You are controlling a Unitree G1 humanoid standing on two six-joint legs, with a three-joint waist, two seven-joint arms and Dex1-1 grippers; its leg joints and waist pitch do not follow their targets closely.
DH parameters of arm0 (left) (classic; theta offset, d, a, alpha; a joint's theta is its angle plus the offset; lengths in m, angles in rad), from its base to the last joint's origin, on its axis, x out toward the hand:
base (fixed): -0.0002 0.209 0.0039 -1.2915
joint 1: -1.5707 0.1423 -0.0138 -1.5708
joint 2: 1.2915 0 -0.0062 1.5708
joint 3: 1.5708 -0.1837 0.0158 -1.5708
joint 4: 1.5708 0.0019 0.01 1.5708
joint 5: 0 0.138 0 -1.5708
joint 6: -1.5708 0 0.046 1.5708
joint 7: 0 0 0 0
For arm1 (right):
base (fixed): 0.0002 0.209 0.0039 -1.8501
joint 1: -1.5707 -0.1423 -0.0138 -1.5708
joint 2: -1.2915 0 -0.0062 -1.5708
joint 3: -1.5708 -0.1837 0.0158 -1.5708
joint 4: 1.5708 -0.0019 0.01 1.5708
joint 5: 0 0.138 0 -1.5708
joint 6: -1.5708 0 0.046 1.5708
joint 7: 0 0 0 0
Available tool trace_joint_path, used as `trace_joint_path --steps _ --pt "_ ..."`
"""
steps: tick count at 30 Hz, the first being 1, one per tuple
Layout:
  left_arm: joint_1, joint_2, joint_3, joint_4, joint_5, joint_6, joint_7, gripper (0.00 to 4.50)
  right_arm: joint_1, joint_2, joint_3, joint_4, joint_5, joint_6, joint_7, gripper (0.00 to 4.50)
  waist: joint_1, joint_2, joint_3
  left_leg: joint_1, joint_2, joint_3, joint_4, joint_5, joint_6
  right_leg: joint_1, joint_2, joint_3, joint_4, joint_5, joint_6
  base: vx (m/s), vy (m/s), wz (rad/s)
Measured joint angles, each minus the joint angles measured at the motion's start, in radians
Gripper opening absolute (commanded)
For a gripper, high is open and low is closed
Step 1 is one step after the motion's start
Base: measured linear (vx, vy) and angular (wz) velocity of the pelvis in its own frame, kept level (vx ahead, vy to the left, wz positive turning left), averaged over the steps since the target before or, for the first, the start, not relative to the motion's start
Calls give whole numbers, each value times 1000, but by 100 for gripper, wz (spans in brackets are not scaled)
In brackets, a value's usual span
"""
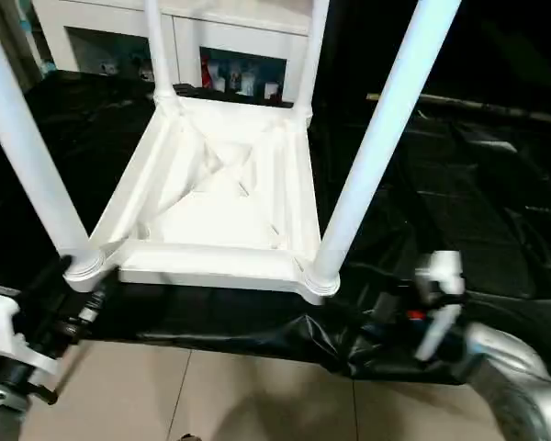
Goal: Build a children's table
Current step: Rotate leg to tighten, then flip table
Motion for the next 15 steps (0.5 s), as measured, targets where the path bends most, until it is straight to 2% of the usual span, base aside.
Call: trace_joint_path --steps 2,3,4,6,8,12,15 --pt "2 8 15 3 15 2 16 419 -17 18 36 18 -14 -12 7 450 1 -2 -1 1 1 0 0 1 -1 0 0 0 0 0 -1 0 0 0" --pt "2 8 22 3 16 5 22 443 -31 34 52 37 -28 -23 9 450 1 -5 -3 2 1 1 0 1 -2 0 0 0 0 1 -1 0 0 0" --pt "2 8 23 3 16 8 26 443 -39 45 63 49 -40 -34 9 450 2 -9 -4 2 1 1 0 1 -2 0 0 0 0 1 -1 0 0 0" --pt "0 8 26 7 18 17 39 450 -67 73 77 84 -59 -55 4 450 6 -15 -3 3 1 1 0 1 -2 -3 0 0 -1 2 -2 0 0 0" --pt "-18 9 36 32 21 24 49 450 -95 102 76 122 -87 -97 -24 450 10 -15 -3 5 1 2 0 1 -2 -3 0 0 -1 3 -2 0 0 0" --pt "-134 25 43 128 24 26 61 450 -149 153 74 204 -135 -170 -120 450 28 -16 -3 6 1 2 0 3 -5 -3 0 0 1 5 0 0 0 0" --pt "-210 37 27 188 17 27 34 450 -151 172 73 235 -147 -199 -152 450 34 -18 -5 6 1 2 0 4 -6 -3 0 0 2 7 -2 0 0 0"
